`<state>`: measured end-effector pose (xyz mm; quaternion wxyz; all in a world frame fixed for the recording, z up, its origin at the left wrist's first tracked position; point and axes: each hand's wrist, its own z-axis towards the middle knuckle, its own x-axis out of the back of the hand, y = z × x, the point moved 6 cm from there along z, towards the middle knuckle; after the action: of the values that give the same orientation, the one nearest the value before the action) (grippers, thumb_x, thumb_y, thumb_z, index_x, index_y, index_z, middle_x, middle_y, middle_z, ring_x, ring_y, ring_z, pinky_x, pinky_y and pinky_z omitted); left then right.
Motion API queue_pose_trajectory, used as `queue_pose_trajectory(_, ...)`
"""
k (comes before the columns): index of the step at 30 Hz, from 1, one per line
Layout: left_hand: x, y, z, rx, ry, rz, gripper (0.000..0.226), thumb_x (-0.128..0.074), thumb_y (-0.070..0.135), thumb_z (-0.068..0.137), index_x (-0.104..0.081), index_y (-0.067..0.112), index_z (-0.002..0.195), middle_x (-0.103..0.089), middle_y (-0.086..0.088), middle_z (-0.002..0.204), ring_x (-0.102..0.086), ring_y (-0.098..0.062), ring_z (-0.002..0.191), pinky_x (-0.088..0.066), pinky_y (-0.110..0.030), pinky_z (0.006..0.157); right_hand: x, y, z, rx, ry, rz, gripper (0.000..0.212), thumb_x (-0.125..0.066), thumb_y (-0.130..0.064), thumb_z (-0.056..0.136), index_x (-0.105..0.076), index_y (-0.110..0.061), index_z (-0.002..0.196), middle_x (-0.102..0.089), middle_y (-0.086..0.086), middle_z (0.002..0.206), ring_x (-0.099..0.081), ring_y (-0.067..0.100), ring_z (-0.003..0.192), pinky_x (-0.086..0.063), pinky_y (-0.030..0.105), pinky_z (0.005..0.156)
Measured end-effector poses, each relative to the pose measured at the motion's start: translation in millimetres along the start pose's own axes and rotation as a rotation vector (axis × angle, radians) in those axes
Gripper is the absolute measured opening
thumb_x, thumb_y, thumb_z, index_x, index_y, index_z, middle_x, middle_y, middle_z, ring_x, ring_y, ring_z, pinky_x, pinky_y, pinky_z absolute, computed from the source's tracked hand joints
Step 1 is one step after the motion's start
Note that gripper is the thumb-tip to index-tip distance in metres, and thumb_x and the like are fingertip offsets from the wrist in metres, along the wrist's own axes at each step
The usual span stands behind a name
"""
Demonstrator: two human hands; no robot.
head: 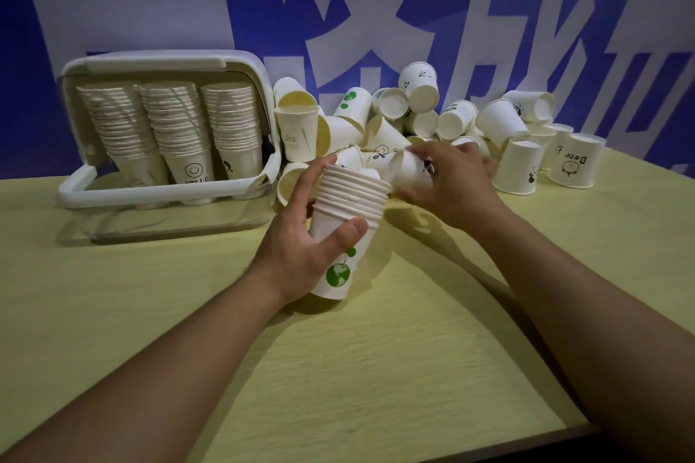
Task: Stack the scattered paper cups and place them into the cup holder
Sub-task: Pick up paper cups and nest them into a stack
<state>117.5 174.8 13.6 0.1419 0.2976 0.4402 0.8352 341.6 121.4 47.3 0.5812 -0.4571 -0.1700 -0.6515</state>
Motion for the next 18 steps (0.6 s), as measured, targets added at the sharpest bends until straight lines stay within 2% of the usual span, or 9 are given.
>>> queue_pose_trajectory(1, -1.5, 0.5, -0.5, -0.006, -0.018, -0.020, 0.080, -0.067, 0.065, 0.068, -0.028, 0.064, 0.138, -0.060, 0.019, 0.122, -0.065, -0.004, 0.103, -0.057, -0.043, 0.091, 5.7, -3.8, -2.1, -0.010, 0.076, 0.165, 0.063, -0.075, -0.055, 0.077, -0.052, -0.034, 0.132, -0.057, -0.012, 0.122, -0.041, 0.022, 0.119, -0.027, 0.043, 0.100)
queue_pose_trajectory(3, -4.7, 1.7, -2.0, -0.011, -0.058, -0.055, 0.079, -0.069, 0.062, 0.067, -0.031, 0.066, 0.136, -0.064, 0.019, 0.116, -0.067, -0.004, 0.101, -0.058, -0.043, 0.090, 13.8, -11.7, -6.0, 0.004, 0.186, 0.449, 0.058, -0.075, -0.048, 0.081, -0.050, -0.027, 0.130, -0.055, -0.012, 0.115, -0.050, 0.016, 0.109, -0.044, 0.039, 0.094)
queue_pose_trajectory(5, -7.7, 3.3, -3.0, -0.017, -0.096, -0.077, 0.078, -0.070, 0.062, 0.065, -0.033, 0.067, 0.134, -0.065, 0.021, 0.114, -0.068, -0.005, 0.100, -0.059, -0.040, 0.087, 21.0, -19.7, -11.1, 0.016, 0.240, 0.709, 0.060, -0.076, -0.035, 0.084, -0.041, -0.025, 0.132, -0.054, -0.006, 0.123, -0.056, 0.010, 0.107, -0.054, 0.028, 0.086)
queue_pose_trajectory(7, -9.4, 3.9, -3.4, -0.012, -0.123, -0.087, 0.080, -0.070, 0.062, 0.063, -0.034, 0.066, 0.135, -0.066, 0.016, 0.113, -0.069, -0.006, 0.099, -0.060, -0.040, 0.086, 27.0, -28.7, -17.2, 0.059, 0.247, 0.905, 0.067, -0.075, -0.023, 0.086, -0.031, -0.036, 0.134, -0.048, 0.005, 0.135, -0.059, 0.014, 0.113, -0.057, 0.026, 0.084)
queue_pose_trajectory(10, -11.3, 3.0, -3.3, 0.001, -0.142, -0.110, 0.082, -0.070, 0.061, 0.064, -0.032, 0.069, 0.136, -0.064, 0.016, 0.117, -0.069, -0.008, 0.102, -0.059, -0.044, 0.089, 31.2, -45.0, -26.5, 0.175, 0.229, 0.972, 0.056, -0.072, -0.017, 0.085, -0.040, -0.037, 0.127, -0.048, 0.004, 0.132, -0.062, 0.022, 0.112, -0.060, 0.031, 0.082)
queue_pose_trajectory(12, -12.0, 1.6, -2.8, 0.006, -0.140, -0.129, 0.085, -0.071, 0.061, 0.065, -0.028, 0.069, 0.139, -0.064, 0.018, 0.121, -0.068, -0.008, 0.107, -0.058, -0.044, 0.092, 28.6, -53.9, -30.6, 0.194, 0.183, 1.051, 0.041, -0.071, -0.024, 0.084, -0.046, -0.030, 0.116, -0.053, 0.000, 0.123, -0.065, 0.019, 0.104, -0.060, 0.033, 0.076)
queue_pose_trajectory(15, -12.5, -2.4, -1.1, 0.018, -0.132, -0.157, 0.100, -0.072, 0.060, 0.068, -0.017, 0.057, 0.151, -0.058, 0.011, 0.137, -0.064, -0.010, 0.118, -0.054, -0.047, 0.099, 18.1, -61.1, -32.3, 0.139, 0.102, 1.143, 0.028, -0.062, -0.041, 0.084, -0.050, -0.019, 0.099, -0.063, -0.006, 0.102, -0.067, 0.017, 0.089, -0.058, 0.036, 0.071)
queue_pose_trajectory(16, -12.5, -3.2, -0.6, 0.018, -0.128, -0.160, 0.102, -0.073, 0.060, 0.068, -0.014, 0.056, 0.152, -0.057, 0.011, 0.140, -0.063, -0.010, 0.120, -0.053, -0.048, 0.100, 16.0, -61.9, -32.4, 0.123, 0.097, 1.153, 0.027, -0.062, -0.041, 0.086, -0.050, -0.020, 0.097, -0.062, -0.007, 0.097, -0.066, 0.016, 0.087, -0.057, 0.036, 0.072)
queue_pose_trajectory(18, -12.1, -3.5, 0.5, 0.005, -0.116, -0.159, 0.103, -0.072, 0.060, 0.069, -0.012, 0.056, 0.152, -0.054, 0.014, 0.142, -0.061, -0.009, 0.122, -0.052, -0.048, 0.101, 15.6, -62.7, -33.0, 0.107, 0.099, 1.183, 0.026, -0.066, -0.032, 0.090, -0.048, -0.026, 0.107, -0.057, -0.002, 0.100, -0.065, 0.010, 0.087, -0.057, 0.034, 0.077)
